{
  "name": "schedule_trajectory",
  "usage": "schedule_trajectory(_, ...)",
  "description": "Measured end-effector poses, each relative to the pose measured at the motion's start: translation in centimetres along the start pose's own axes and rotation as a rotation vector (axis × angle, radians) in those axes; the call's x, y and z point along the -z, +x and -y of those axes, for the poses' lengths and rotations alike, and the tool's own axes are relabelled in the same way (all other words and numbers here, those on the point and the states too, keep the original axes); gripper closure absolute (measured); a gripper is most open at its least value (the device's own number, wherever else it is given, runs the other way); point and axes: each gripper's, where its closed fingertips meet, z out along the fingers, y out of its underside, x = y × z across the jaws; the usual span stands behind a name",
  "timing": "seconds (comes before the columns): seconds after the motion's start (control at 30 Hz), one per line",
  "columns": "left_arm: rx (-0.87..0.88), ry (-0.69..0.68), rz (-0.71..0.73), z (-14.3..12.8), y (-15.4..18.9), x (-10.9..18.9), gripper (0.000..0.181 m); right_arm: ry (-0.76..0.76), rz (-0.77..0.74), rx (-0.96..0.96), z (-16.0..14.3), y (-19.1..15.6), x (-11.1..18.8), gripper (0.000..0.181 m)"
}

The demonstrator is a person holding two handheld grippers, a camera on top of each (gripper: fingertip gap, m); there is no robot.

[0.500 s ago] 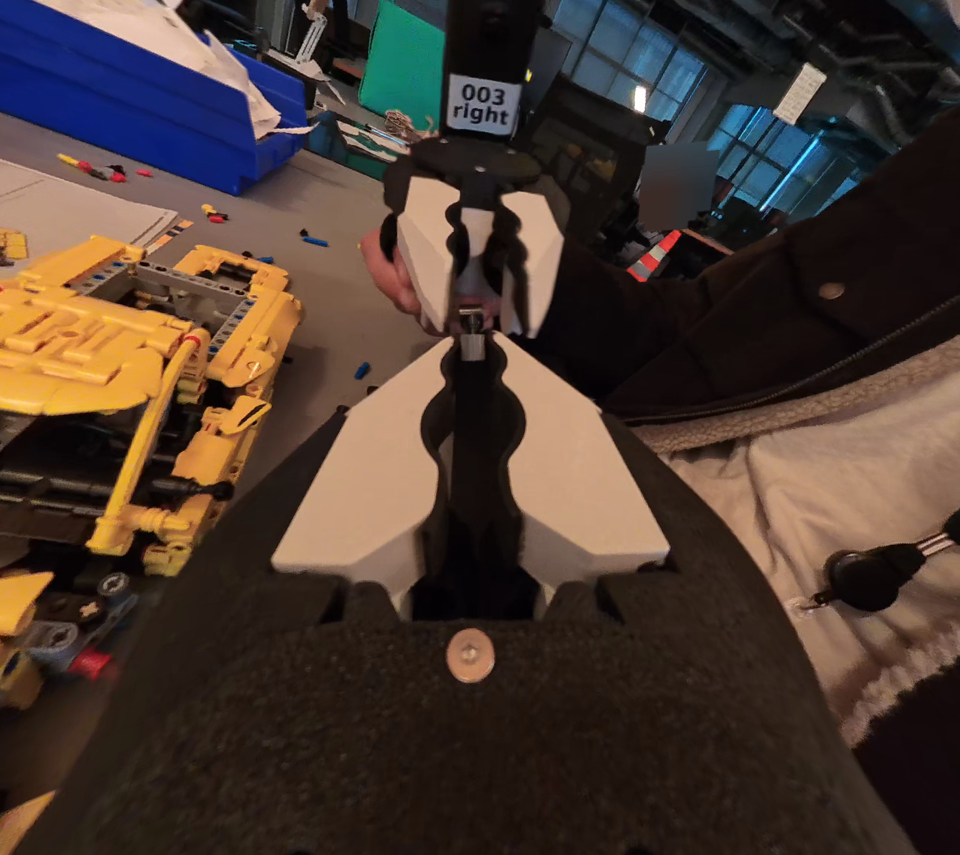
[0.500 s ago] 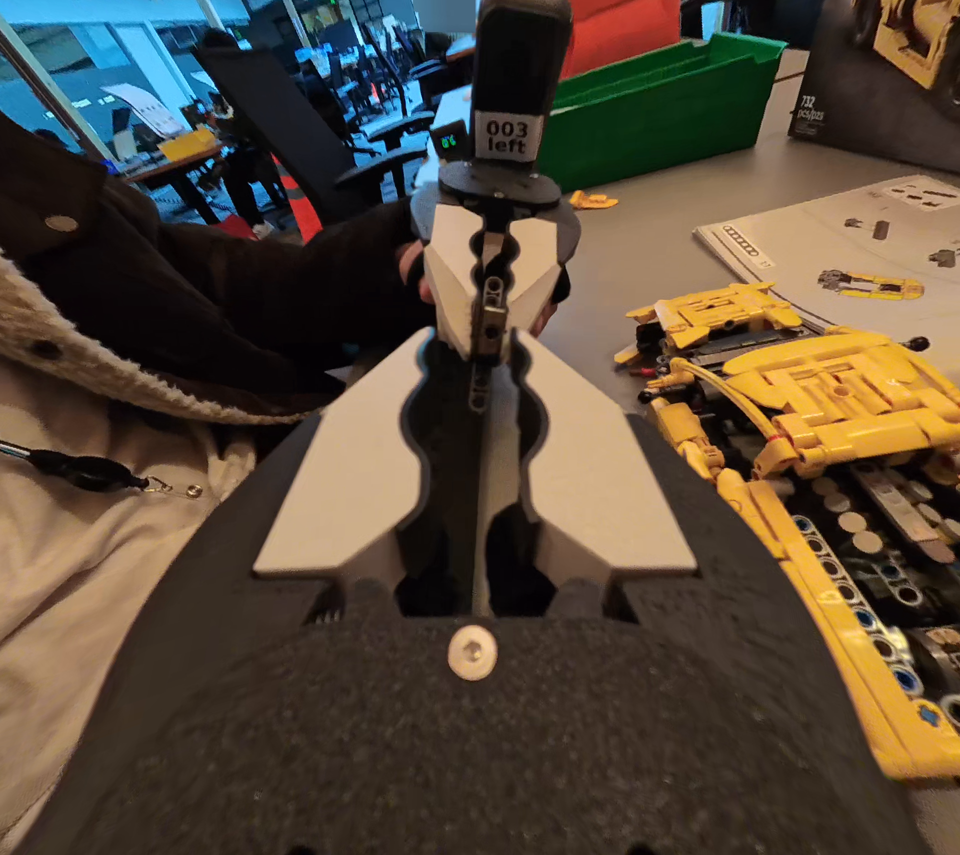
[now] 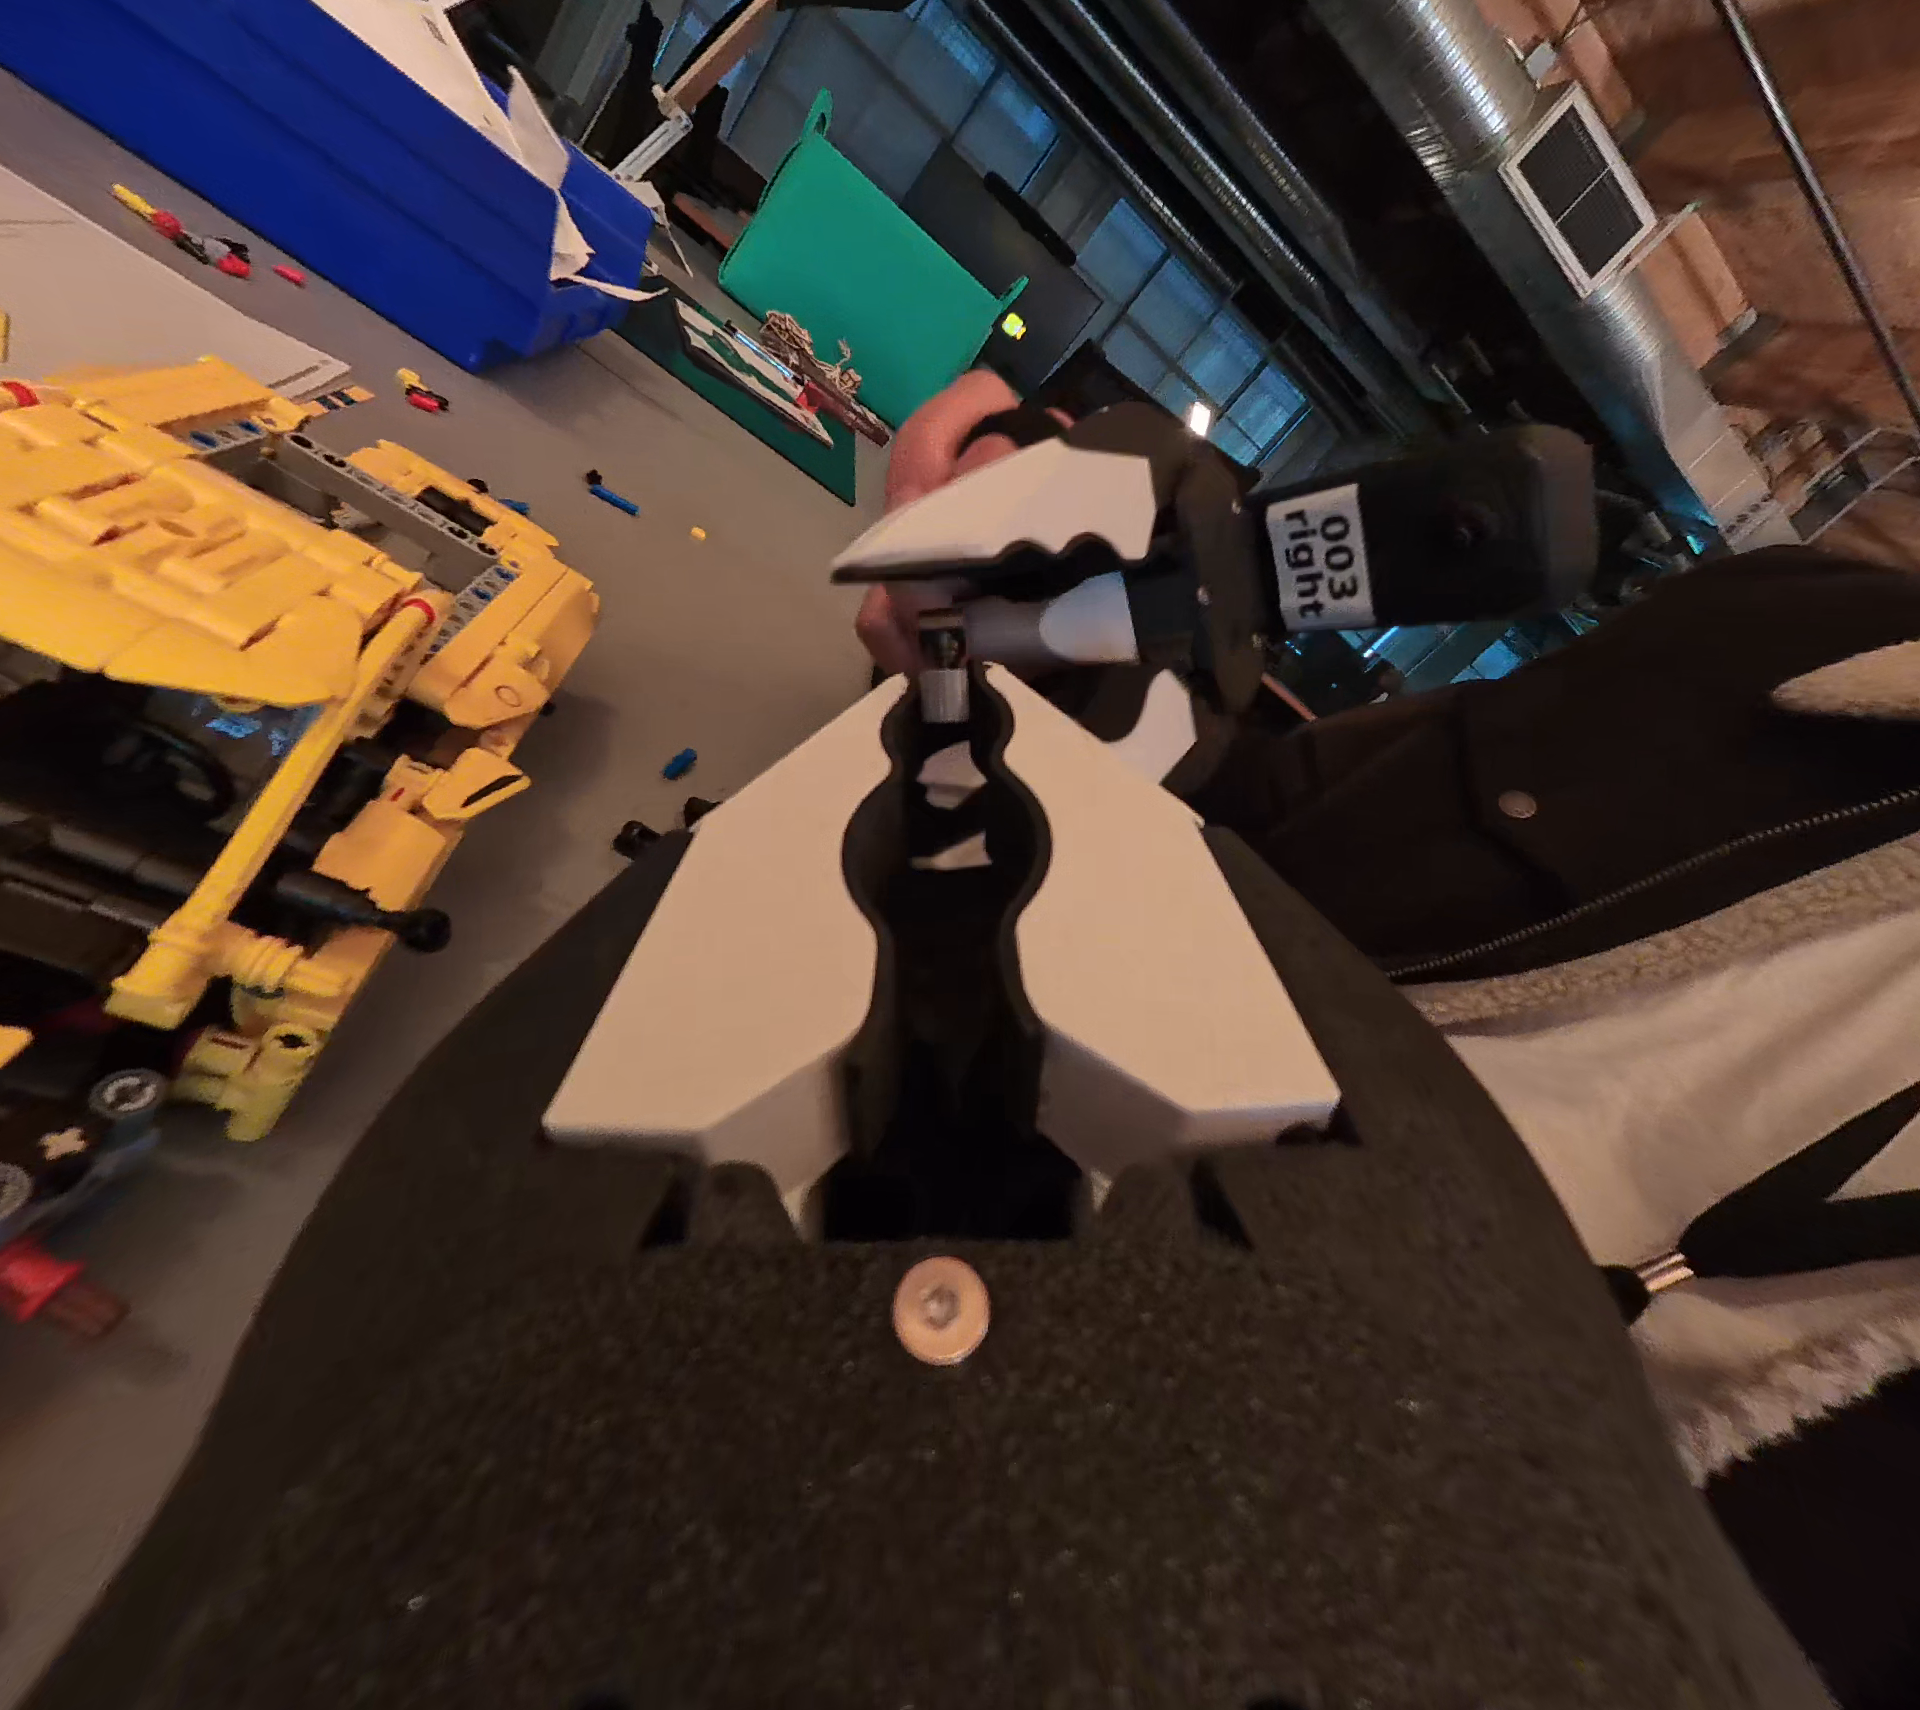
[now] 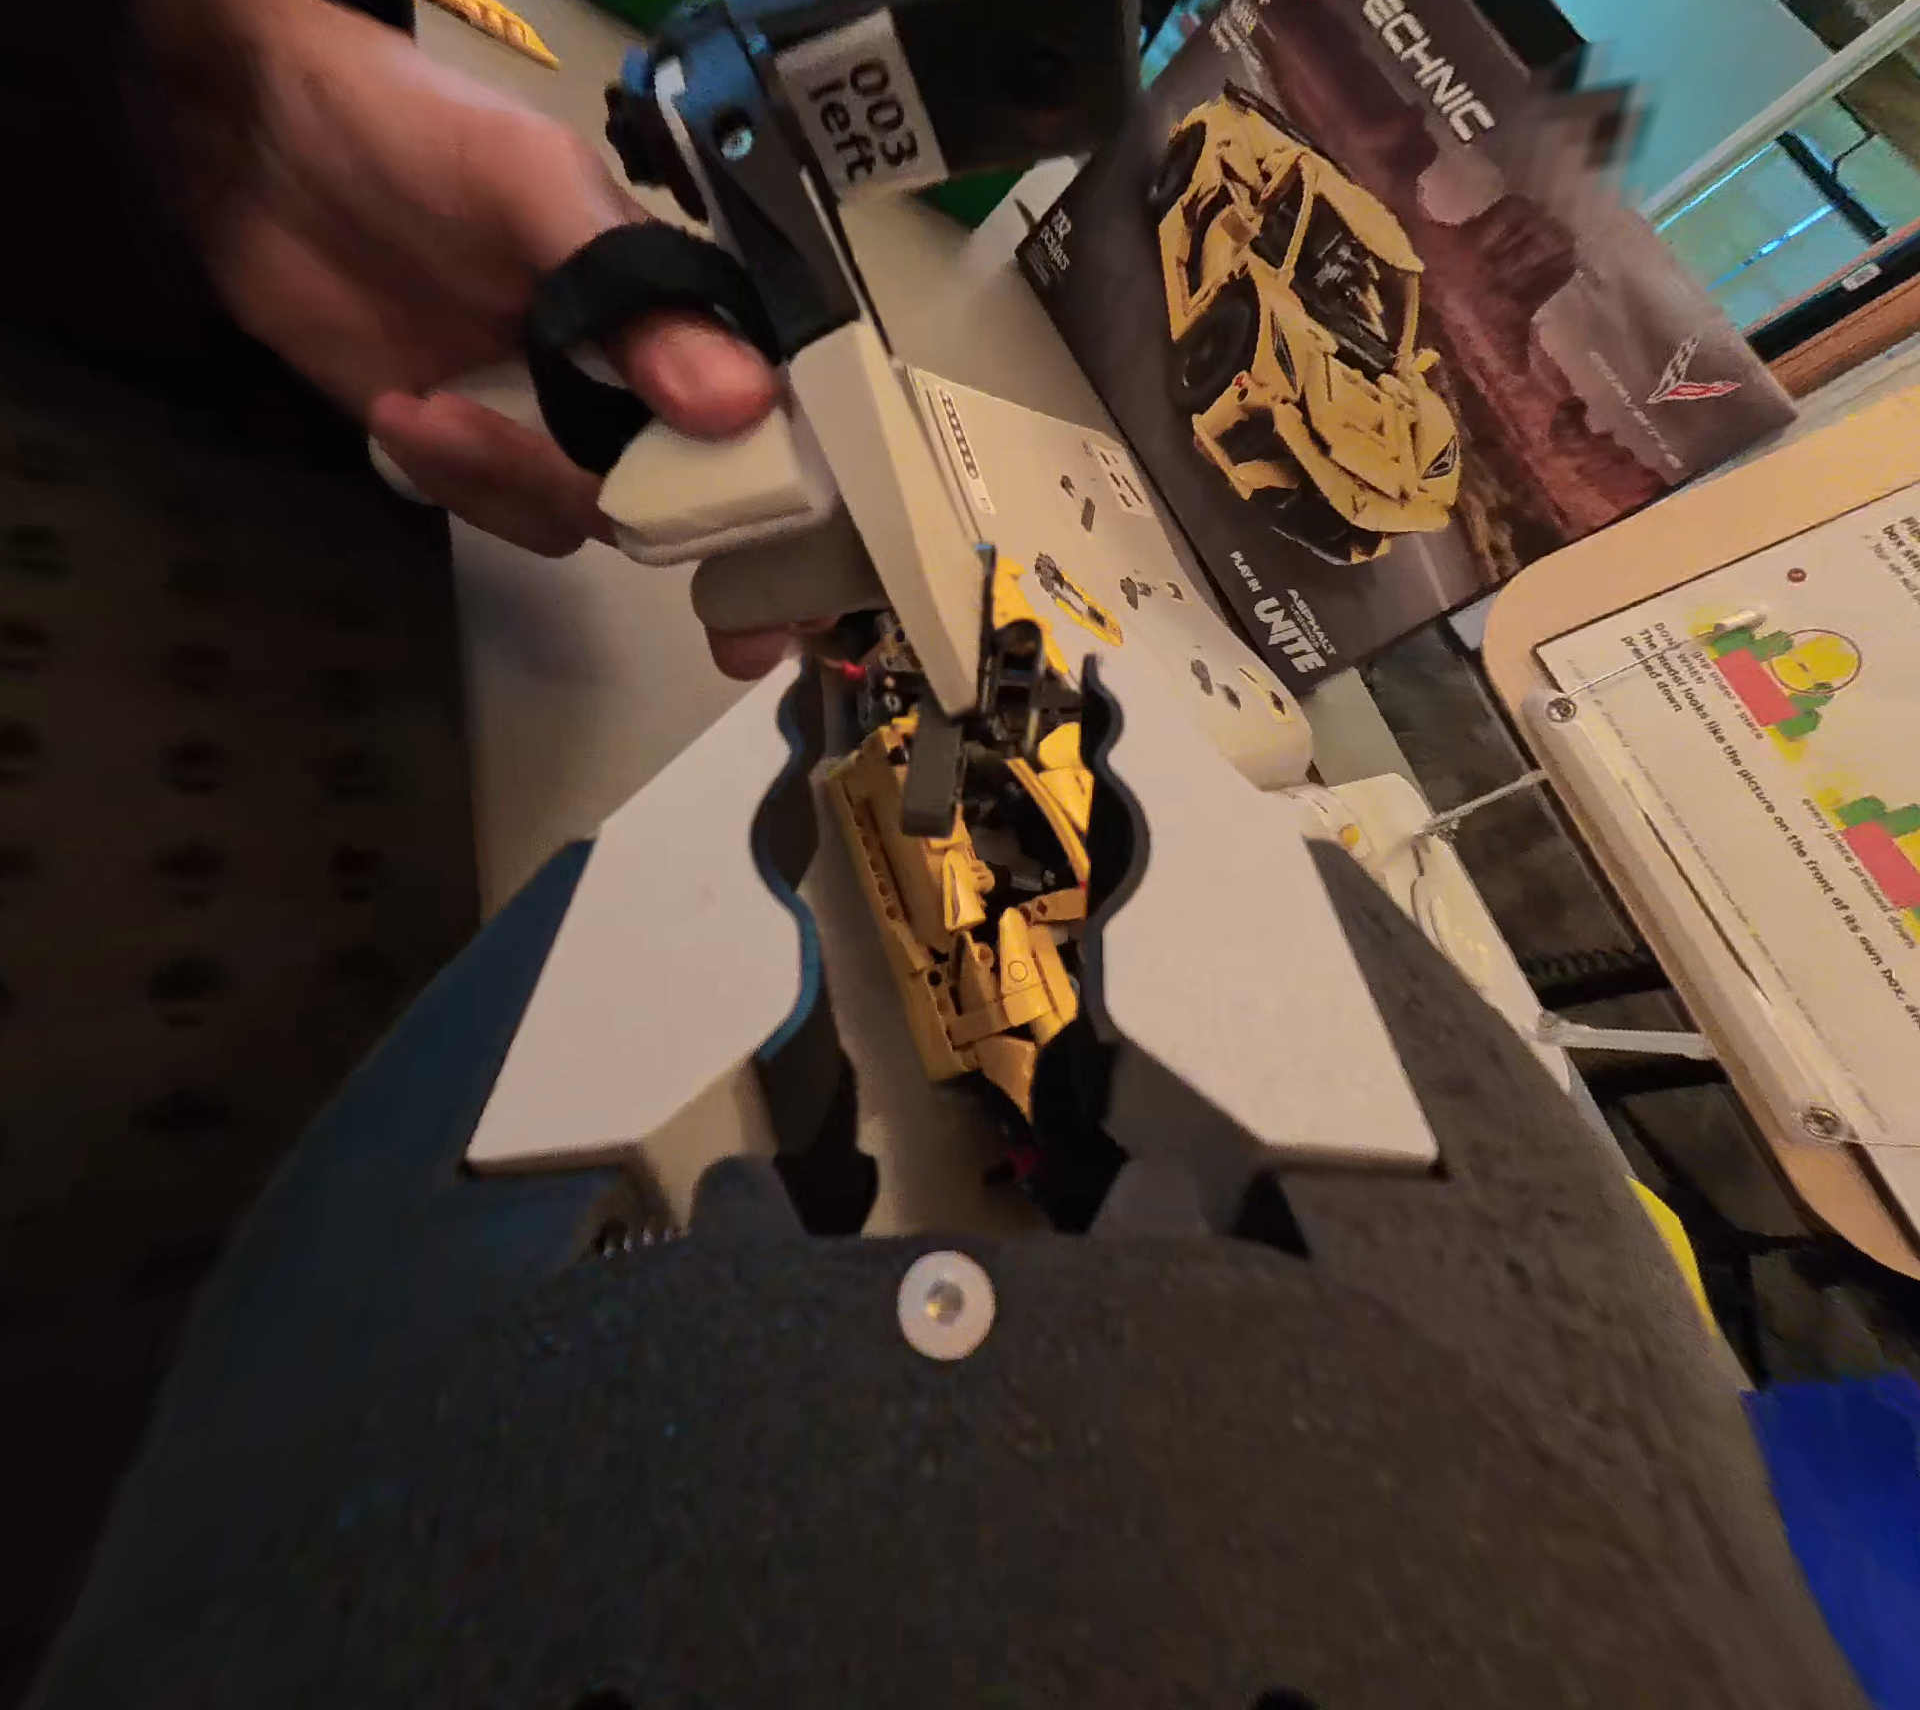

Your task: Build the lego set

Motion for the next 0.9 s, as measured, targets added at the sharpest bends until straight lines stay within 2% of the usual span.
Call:
schedule_trajectory(0.13,0.022,-0.010,-0.015,-0.3,0.1,-0.1,0.174,0.000,-0.072,0.054,-0.4,0.5,-0.1,0.159)
schedule_trajectory(0.4,0.011,-0.013,0.002,-0.4,-0.2,0.0,0.174,-0.020,-0.030,0.051,-0.8,0.4,-0.2,0.161)
schedule_trajectory(0.47,-0.008,0.017,0.010,0.3,-0.2,0.5,0.169,-0.025,-0.056,0.071,-1.2,1.0,0.0,0.161)
schedule_trajectory(0.53,-0.001,0.034,0.007,0.6,-0.3,0.9,0.174,-0.009,-0.044,0.067,-1.2,1.0,0.2,0.161)
schedule_trajectory(0.9,-0.072,-0.025,0.045,-0.1,-0.3,0.7,0.174,-0.001,0.003,0.046,-1.5,0.5,0.3,0.162)
